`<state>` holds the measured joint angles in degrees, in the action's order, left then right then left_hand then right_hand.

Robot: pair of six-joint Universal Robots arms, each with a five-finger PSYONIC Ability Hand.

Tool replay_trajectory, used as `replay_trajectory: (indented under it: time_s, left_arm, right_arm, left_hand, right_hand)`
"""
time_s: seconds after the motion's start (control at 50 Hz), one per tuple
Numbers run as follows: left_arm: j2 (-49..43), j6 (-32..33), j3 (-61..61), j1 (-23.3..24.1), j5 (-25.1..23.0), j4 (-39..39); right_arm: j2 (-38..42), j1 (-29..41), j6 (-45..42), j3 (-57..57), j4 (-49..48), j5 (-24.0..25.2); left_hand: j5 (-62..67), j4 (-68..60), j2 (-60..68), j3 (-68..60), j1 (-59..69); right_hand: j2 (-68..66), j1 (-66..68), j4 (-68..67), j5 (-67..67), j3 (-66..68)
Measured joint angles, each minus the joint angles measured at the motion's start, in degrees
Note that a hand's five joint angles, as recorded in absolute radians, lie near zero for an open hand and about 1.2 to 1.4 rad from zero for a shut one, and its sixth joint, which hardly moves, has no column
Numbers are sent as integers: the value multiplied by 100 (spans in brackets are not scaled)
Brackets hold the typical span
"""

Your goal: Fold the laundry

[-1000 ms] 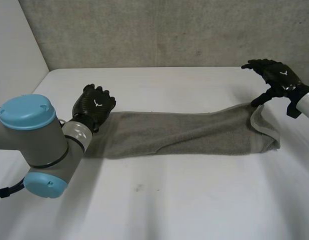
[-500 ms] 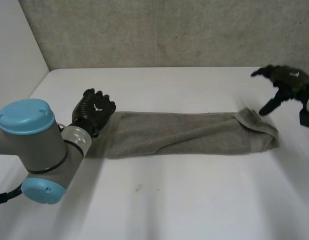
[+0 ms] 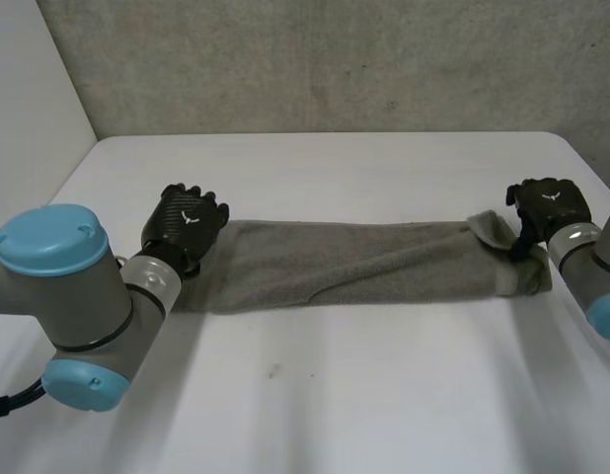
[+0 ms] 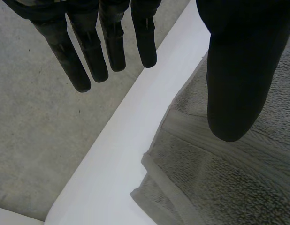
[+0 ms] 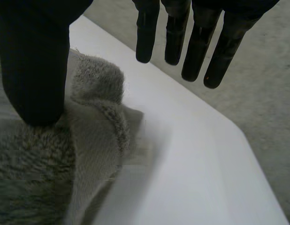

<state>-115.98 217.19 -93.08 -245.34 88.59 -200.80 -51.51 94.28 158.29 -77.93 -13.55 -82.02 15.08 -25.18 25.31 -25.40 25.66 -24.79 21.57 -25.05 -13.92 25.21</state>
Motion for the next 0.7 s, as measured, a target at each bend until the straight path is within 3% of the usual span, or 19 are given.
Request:
replay_trajectory:
  time_s: [0.16, 0.46, 0.58, 0.7]
  left_arm:
    - [13, -33, -135, -59, -4, -101]
    - [28, -18, -228, -94, -9, -138]
    - [37, -18, -272, -94, -9, -144]
    - [42, -19, -285, -93, -5, -150]
  right_arm:
    - [559, -136, 39, 827, -175, -359]
    - [822, -475, 92, 1289, 305, -380]
    - [170, -516, 208, 855, 885, -241]
    - [-749, -534, 376, 42, 1100, 277]
  left_hand:
    - [-1, 0, 0, 0, 0]
    - [0, 0, 0, 0, 0]
    - [0, 0, 0, 0, 0]
    - [-2, 2, -1, 2, -2]
  right_hand:
    - [-308, 244, -315, -289, 293]
    - [-291, 224, -263, -227, 246]
    - [-306, 229, -277, -316, 262]
    - [-307, 244, -277, -325, 262]
